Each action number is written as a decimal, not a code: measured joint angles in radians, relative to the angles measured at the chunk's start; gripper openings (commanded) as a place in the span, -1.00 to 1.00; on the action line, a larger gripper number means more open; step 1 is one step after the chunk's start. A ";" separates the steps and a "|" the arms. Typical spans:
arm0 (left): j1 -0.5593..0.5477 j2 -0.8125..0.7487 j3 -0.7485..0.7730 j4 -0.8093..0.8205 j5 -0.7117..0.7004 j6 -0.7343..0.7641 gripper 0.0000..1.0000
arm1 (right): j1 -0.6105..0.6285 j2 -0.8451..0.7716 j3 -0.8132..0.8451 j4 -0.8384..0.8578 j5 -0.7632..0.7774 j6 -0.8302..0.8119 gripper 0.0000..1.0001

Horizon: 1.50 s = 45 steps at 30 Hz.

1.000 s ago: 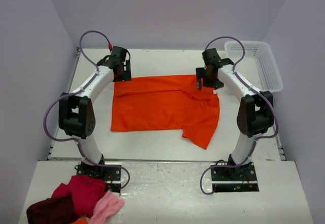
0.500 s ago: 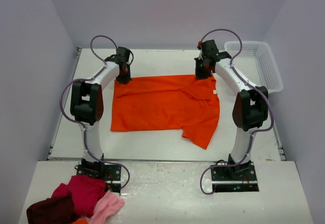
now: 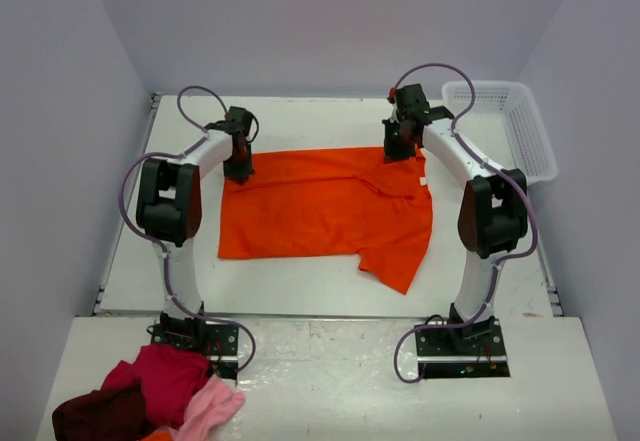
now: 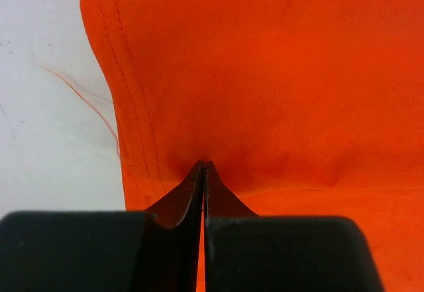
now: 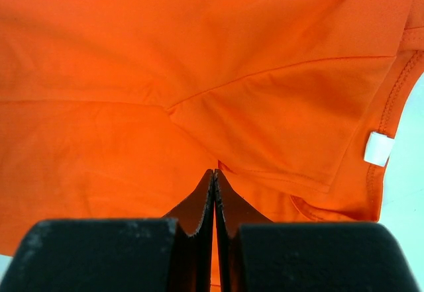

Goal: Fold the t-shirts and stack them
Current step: Fold the flattened tshirt in 1/3 of the way

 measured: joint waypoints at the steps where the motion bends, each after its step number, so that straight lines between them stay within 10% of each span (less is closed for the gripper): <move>1: 0.000 -0.001 -0.011 0.000 0.002 0.000 -1.00 | 0.000 0.000 0.000 0.000 0.000 0.000 -1.00; 15: 0.000 -0.011 -0.061 0.005 -0.040 -0.018 -1.00 | 0.000 -0.014 -0.041 0.011 0.001 0.002 -1.00; 19: 0.000 -0.030 -0.067 0.009 -0.075 -0.022 -0.58 | 0.000 -0.027 -0.090 0.038 0.001 0.000 -1.00; 24: -0.001 -0.145 -0.117 0.045 -0.116 -0.019 0.39 | 0.000 -0.108 -0.158 0.056 0.000 -0.001 -0.82; 29: -0.025 -0.295 -0.122 0.081 -0.198 -0.028 0.48 | 0.000 -0.232 -0.166 0.063 0.008 0.003 0.20; 45: -0.106 -0.716 -0.480 0.026 -0.147 -0.124 0.35 | 0.015 -0.856 -0.657 -0.080 0.070 0.235 0.01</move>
